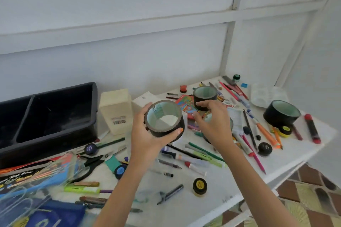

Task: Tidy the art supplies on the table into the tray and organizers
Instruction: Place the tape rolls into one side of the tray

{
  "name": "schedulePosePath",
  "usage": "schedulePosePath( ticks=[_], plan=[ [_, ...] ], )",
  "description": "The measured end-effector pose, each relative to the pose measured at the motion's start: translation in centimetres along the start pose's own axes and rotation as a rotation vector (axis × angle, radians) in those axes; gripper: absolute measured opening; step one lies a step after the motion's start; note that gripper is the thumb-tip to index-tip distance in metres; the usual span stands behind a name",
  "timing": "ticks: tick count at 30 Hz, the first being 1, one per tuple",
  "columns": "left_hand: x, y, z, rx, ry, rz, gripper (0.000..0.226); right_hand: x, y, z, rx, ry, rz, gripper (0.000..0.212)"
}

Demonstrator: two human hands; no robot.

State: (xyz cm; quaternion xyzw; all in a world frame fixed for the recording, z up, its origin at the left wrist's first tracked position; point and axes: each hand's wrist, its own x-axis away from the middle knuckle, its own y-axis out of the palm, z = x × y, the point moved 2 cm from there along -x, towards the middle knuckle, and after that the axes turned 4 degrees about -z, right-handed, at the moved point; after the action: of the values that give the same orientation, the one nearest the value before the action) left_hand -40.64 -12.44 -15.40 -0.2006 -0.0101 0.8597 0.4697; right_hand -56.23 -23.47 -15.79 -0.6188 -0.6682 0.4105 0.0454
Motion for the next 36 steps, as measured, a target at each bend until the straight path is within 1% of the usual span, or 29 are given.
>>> schedulePosePath(
  ticks=[2,4,6,8,9,10,14,15,17,20,23,26,28,33,36],
  plan=[
    [-0.1,1.2,0.0,-0.006,0.003,-0.026,0.089,0.3,-0.7,1.4,0.208,0.033,-0.039,0.042],
    [-0.2,2.4,0.0,-0.013,-0.002,-0.052,0.089,0.8,-1.2,2.6,0.359,0.099,-0.138,0.062],
    [-0.2,3.1,0.0,-0.009,-0.019,-0.061,0.087,1.3,-1.1,3.8,0.445,0.191,-0.271,0.080],
    [-0.2,3.4,0.1,-0.002,-0.037,-0.059,0.084,1.6,-1.0,4.5,0.458,0.257,-0.360,0.088],
    [-0.2,3.4,0.1,-0.001,-0.043,-0.054,0.083,1.7,-1.0,4.6,0.444,0.260,-0.353,0.088],
    [-0.3,3.2,0.1,-0.002,-0.049,-0.045,0.083,1.6,-1.1,4.6,0.418,0.254,-0.311,0.087],
    [-0.5,1.4,0.3,-0.007,-0.041,0.013,0.086,1.0,-1.4,2.7,0.274,0.193,-0.088,0.087],
    [-0.7,0.7,0.3,-0.009,-0.033,0.037,0.086,0.8,-1.3,1.9,0.234,0.160,-0.054,0.088],
    [-0.9,-1.0,0.4,-0.027,-0.005,0.098,0.084,0.2,-0.8,-0.2,0.149,0.087,-0.039,0.091],
    [-1.1,-4.3,0.9,-0.073,0.024,0.205,0.085,-0.4,0.8,-3.9,0.025,0.000,-0.087,0.093],
    [-1.2,-8.8,1.5,-0.152,0.081,0.288,0.081,-0.7,3.4,-7.9,-0.049,-0.074,-0.180,0.097],
    [-1.1,-14.2,1.3,-0.210,0.063,0.356,0.092,-0.6,6.5,-12.0,-0.123,-0.140,-0.287,0.105],
    [-1.1,-18.1,1.0,-0.281,0.053,0.394,0.095,-0.2,8.8,-14.8,-0.154,-0.185,-0.352,0.107],
    [-1.1,-27.9,0.2,-0.456,-0.005,0.476,0.094,0.7,14.4,-22.2,-0.271,-0.304,-0.507,0.093],
    [-1.3,-33.8,-0.9,-0.561,-0.015,0.499,0.087,0.9,18.0,-26.3,-0.308,-0.368,-0.584,0.092]
  ],
)
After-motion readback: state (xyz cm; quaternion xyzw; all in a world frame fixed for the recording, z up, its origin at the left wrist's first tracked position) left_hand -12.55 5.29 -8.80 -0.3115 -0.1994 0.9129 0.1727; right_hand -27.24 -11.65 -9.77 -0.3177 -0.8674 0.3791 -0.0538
